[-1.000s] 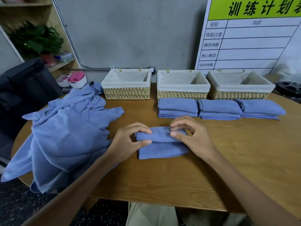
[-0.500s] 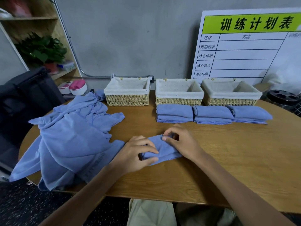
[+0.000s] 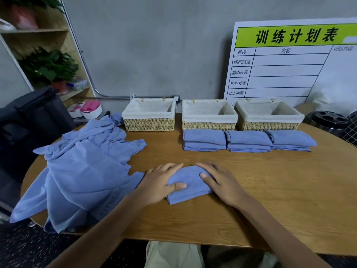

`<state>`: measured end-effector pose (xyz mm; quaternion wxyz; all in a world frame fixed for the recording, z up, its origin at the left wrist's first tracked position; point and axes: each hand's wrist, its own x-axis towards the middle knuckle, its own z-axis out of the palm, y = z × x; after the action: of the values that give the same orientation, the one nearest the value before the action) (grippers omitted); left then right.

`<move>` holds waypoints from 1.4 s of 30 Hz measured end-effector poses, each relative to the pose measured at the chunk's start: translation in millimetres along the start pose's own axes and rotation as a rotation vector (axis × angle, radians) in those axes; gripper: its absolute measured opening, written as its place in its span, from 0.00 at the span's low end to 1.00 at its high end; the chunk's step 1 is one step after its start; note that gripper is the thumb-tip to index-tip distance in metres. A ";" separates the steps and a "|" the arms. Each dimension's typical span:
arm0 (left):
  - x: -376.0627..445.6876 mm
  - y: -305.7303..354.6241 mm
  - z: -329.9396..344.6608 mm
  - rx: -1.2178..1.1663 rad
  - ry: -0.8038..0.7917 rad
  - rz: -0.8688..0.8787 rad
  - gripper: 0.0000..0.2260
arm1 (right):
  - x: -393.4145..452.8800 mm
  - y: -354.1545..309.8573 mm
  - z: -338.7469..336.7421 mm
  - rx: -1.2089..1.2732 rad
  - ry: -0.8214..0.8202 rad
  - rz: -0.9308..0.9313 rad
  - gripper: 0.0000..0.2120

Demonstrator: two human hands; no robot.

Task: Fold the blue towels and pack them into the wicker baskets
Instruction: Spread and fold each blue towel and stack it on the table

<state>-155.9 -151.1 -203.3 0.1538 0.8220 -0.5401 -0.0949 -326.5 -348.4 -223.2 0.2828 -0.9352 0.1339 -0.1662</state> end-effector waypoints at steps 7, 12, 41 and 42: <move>24.3 -11.0 -29.8 -0.158 -0.050 -0.006 0.29 | 16.8 -10.6 9.2 -0.044 0.149 0.059 0.23; 53.7 -49.5 -58.2 -0.017 0.064 -0.036 0.21 | 59.2 -30.1 25.6 0.139 0.227 0.097 0.14; 100.0 -96.3 -35.1 0.025 0.394 0.040 0.22 | 63.9 -1.2 5.9 0.344 0.344 0.138 0.04; 105.1 -95.0 -34.4 0.028 0.396 0.029 0.22 | 65.7 -0.8 7.1 0.325 0.344 0.135 0.04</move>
<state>-21.4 -207.2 -203.8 0.2469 0.8187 -0.5124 0.0783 -264.0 -366.9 -212.9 0.4128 -0.8243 0.2140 -0.3231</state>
